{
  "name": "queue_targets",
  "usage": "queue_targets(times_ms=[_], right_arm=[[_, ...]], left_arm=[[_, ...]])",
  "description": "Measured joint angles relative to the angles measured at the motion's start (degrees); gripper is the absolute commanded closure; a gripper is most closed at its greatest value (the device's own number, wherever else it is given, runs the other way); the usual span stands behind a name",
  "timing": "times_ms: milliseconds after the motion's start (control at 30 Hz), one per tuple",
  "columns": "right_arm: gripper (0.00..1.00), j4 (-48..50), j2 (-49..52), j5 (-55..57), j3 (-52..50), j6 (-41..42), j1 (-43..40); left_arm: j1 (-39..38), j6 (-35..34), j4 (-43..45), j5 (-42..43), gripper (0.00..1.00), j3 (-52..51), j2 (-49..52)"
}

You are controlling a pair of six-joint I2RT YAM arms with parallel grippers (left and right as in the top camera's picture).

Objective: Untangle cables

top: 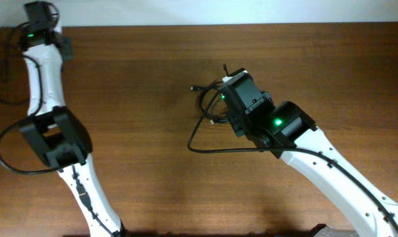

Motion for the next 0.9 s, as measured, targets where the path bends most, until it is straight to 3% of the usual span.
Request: queue_targets(times_ms=[133,200,233,267,300,367,500,567,667,700,800,900], right_arm=[[0.96,0.28,0.15,0.28,0.0,0.0,0.0],[0.96,0.68,0.74,0.28,0.0,-0.04,0.0],[0.95,0.7,1.05,0.28,0.0,0.0,0.0],[0.63,0.7,1.07,0.28,0.0,0.0,0.0],[0.62,0.7,1.07,0.28,0.0,-0.02,0.0],[0.72,0.68,1.16,0.39,0.0,-0.15,0.0],[0.63,0.74,1.2,0.52,0.0,-0.07,0.0],[0.53,2.23,1.25,0.66,0.0,0.22,0.0],[0.31,6.01,1.38,0.59,-0.02,1.33,-2.14],[0.31,6.25,1.38,-0.22,-0.02,2.6,-4.02],[0.3,6.71,1.49,-5.35,-0.02,7.72,-19.87],[0.29,9.16,1.49,-6.47,-0.02,4.87,-28.06]], left_arm=[[8.11,0.42,-2.51,1.64,1.0,0.0,0.0],[8.5,0.42,-2.36,3.61,1.0,0.0,0.0],[8.09,0.42,-1.66,4.15,0.64,0.0,0.0],[7.82,0.42,-1.44,4.57,0.01,0.0,0.0],[7.82,0.66,-1.4,4.81,0.01,0.0,0.0],[7.85,0.92,-1.4,4.85,0.01,0.0,0.0],[6.86,0.92,-2.84,4.85,0.01,0.0,0.0],[3.76,0.85,-5.22,7.52,0.01,-0.02,-1.07],[-5.44,-0.81,-12.57,13.9,0.01,-0.02,-11.65],[-8.0,-1.27,-13.68,14.51,0.01,0.09,-14.23],[-22.12,-3.34,-19.45,17.35,0.01,0.26,-19.54],[-31.39,-2.75,-20.13,20.11,0.01,0.26,-19.34]])
